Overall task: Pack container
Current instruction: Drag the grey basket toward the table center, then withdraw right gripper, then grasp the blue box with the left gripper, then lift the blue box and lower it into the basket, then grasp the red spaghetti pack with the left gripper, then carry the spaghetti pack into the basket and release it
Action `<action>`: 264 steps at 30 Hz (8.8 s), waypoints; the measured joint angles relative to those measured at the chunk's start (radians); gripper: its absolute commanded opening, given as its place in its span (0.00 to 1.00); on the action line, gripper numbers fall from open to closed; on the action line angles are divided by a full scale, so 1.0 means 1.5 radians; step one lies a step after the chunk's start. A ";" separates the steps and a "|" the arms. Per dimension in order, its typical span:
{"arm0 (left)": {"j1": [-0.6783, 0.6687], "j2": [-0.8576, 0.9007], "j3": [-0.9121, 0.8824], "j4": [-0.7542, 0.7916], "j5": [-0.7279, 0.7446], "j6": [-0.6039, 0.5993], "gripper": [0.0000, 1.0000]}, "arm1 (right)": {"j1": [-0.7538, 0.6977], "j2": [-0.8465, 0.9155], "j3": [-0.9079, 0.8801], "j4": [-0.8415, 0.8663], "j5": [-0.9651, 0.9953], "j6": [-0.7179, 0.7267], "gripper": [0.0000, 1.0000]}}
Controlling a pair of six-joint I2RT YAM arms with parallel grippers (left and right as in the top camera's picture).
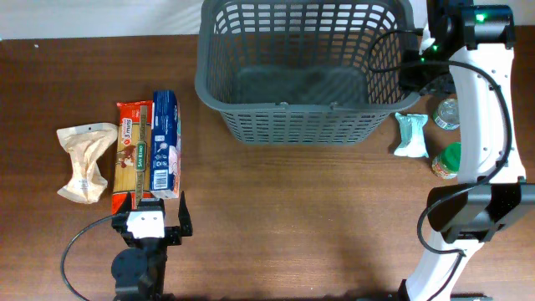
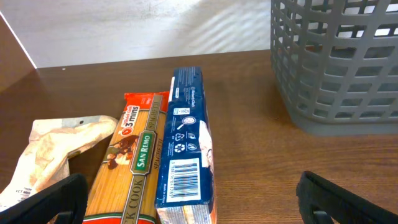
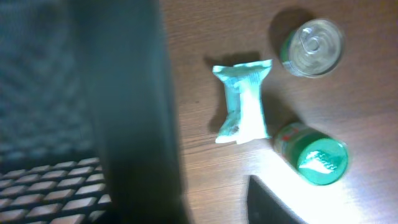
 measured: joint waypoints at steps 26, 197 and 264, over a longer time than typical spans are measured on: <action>0.000 0.009 0.064 0.055 0.047 -0.048 0.99 | -0.071 -0.177 0.278 0.009 -0.069 -0.039 0.99; 0.141 1.420 0.987 -0.463 -0.056 0.046 0.02 | -0.291 -0.198 0.238 -0.034 -0.028 -0.004 0.99; -0.350 1.669 1.728 -0.577 0.091 0.479 0.75 | -0.291 -0.198 0.238 -0.035 -0.028 -0.005 0.98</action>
